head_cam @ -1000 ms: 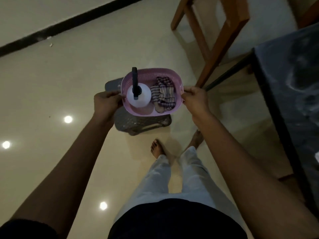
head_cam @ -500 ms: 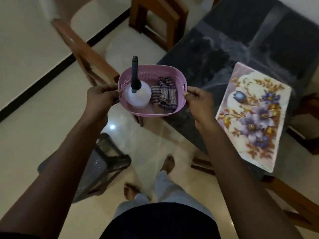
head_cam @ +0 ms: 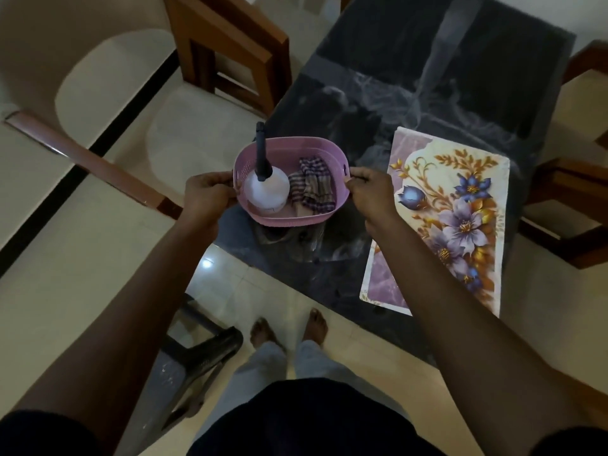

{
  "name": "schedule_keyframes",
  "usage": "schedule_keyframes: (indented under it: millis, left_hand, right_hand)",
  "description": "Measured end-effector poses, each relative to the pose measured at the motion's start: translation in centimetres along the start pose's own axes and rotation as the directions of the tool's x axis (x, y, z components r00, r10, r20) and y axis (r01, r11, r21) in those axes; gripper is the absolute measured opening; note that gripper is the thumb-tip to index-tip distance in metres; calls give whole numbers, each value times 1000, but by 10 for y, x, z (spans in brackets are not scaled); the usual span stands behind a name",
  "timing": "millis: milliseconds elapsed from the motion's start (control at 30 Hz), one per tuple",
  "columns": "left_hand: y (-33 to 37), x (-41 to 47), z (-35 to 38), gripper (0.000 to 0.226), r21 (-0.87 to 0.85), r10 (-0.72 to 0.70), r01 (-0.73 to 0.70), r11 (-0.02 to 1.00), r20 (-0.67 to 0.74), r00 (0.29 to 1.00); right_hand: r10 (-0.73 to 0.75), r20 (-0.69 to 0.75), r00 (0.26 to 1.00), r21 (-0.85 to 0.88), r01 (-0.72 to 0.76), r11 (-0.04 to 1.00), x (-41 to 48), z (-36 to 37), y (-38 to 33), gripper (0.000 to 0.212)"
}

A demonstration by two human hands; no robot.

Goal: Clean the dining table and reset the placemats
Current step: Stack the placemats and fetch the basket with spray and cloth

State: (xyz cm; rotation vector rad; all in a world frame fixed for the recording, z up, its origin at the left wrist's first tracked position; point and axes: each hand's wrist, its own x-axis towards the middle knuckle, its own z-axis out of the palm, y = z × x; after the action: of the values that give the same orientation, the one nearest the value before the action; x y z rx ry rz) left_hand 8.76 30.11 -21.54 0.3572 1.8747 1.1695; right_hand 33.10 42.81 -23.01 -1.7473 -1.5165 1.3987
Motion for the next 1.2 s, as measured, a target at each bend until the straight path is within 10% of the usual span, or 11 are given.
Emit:
schedule_keyframes:
  millis: [300,633,967,1200]
  left_hand:
    - [-56,-29,15,15,-164,-68,35,986,-197,978]
    - [-100,-117,135,14,276,-213,112,955,370,904]
    - [-100,-130,230,26,302,-379,301,905,247,892]
    - [-86,-138,255,22,342,-383,285,896,269,884]
  right_hand:
    - [32,-87,996,14,-31,999,-26,-30,19,34]
    - [196,-309,931,-178,-259,950,-97,-168,142,39]
    - [288,-175,942,-83,-306,949,-82,-255,232,56]
    - [316,-163,935,22,-317,948,-79,-284,235,31]
